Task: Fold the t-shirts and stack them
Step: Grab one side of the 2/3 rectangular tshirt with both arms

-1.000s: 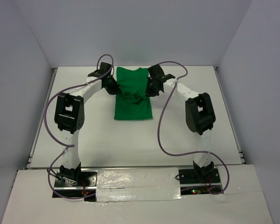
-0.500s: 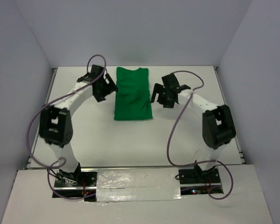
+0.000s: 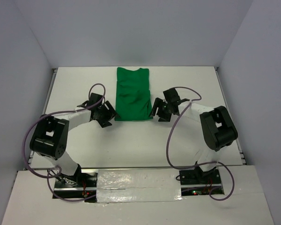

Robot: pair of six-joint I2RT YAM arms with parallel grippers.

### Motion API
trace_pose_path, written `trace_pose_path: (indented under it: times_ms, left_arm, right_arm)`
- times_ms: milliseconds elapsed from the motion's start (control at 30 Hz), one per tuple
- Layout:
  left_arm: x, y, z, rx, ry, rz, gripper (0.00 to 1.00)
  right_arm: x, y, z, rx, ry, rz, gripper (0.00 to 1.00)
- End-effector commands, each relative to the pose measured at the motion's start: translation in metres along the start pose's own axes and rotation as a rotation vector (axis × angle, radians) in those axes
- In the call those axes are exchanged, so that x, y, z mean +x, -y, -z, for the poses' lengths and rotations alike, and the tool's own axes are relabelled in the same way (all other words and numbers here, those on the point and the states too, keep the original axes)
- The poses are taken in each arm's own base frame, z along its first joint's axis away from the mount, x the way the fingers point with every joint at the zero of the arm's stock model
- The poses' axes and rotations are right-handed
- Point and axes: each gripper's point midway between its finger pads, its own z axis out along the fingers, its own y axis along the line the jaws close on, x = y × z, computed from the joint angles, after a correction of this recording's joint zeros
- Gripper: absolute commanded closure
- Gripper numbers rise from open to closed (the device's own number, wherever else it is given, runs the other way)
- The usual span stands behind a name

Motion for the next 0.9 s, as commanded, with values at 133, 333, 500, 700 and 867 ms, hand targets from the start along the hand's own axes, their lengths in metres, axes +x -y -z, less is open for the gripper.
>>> trace_pose_path:
  times_ms: [133, 333, 500, 700, 867]
  left_arm:
    - [-0.009, 0.016, -0.024, 0.085, 0.034, 0.048, 0.35]
    - [-0.008, 0.008, -0.035, 0.060, 0.041, 0.087, 0.72]
    - [-0.009, -0.001, -0.037, -0.002, 0.042, 0.086, 1.00]
    - [-0.001, -0.018, -0.030, -0.032, 0.054, 0.089, 1.00]
    - [0.023, -0.030, -0.018, -0.021, 0.014, 0.110, 1.00]
  right_arm:
    - [-0.015, -0.019, -0.019, -0.064, 0.012, -0.014, 0.33]
    - [-0.017, -0.020, -0.031, -0.058, 0.007, -0.042, 0.60]
    - [-0.020, -0.014, -0.022, -0.031, 0.049, -0.056, 1.00]
    - [-0.007, -0.003, -0.005, -0.022, 0.086, -0.073, 1.00]
    - [0.014, 0.012, 0.012, -0.026, 0.108, -0.090, 1.00]
